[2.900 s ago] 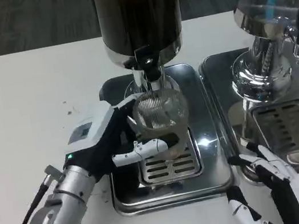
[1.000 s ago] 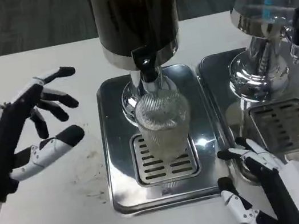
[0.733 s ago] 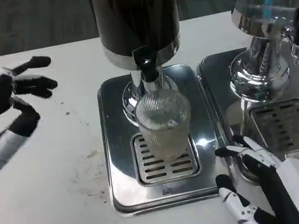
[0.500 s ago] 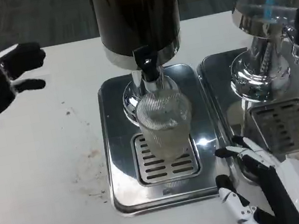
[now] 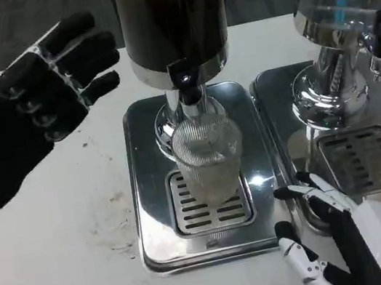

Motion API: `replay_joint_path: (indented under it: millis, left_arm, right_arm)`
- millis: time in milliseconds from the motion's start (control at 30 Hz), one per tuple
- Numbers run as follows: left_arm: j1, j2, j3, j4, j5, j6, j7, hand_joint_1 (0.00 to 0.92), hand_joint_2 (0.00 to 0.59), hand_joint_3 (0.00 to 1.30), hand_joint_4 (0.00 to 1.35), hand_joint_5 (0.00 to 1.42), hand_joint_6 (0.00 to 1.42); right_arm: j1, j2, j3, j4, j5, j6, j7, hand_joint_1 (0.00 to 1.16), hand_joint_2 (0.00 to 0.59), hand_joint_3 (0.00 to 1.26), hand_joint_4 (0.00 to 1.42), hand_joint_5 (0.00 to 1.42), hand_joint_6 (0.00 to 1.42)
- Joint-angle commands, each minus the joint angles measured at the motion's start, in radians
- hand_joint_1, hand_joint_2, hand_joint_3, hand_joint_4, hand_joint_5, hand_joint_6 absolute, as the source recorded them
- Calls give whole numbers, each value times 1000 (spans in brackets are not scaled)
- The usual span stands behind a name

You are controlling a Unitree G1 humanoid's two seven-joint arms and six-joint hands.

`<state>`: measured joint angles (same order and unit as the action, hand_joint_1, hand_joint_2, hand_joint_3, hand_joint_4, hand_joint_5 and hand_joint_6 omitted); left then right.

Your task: Grasp the cup under the faucet to collect the drink, then remove the cup.

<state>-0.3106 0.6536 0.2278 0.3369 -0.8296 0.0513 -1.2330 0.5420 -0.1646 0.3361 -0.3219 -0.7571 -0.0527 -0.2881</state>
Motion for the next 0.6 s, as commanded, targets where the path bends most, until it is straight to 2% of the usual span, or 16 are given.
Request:
replay_joint_path:
  millis: [33,167,600]
  left_arm:
    - [-47,-3,24,24,5,76,-60,0,57,51,0,0,0]
    - [-86,-14,36,59,37,104,-78,0,48,72,0,0,3]
    - [-204,-47,21,192,135,110,-113,0,43,127,0,33,16]
  right_arm:
    - [-4,3,-4,4,6,-10,-11,264,446,311,106,144,322]
    - [-7,5,-5,7,9,-9,-12,264,446,311,106,144,322]
    - [-5,19,14,16,0,-11,-35,252,452,312,109,144,323]
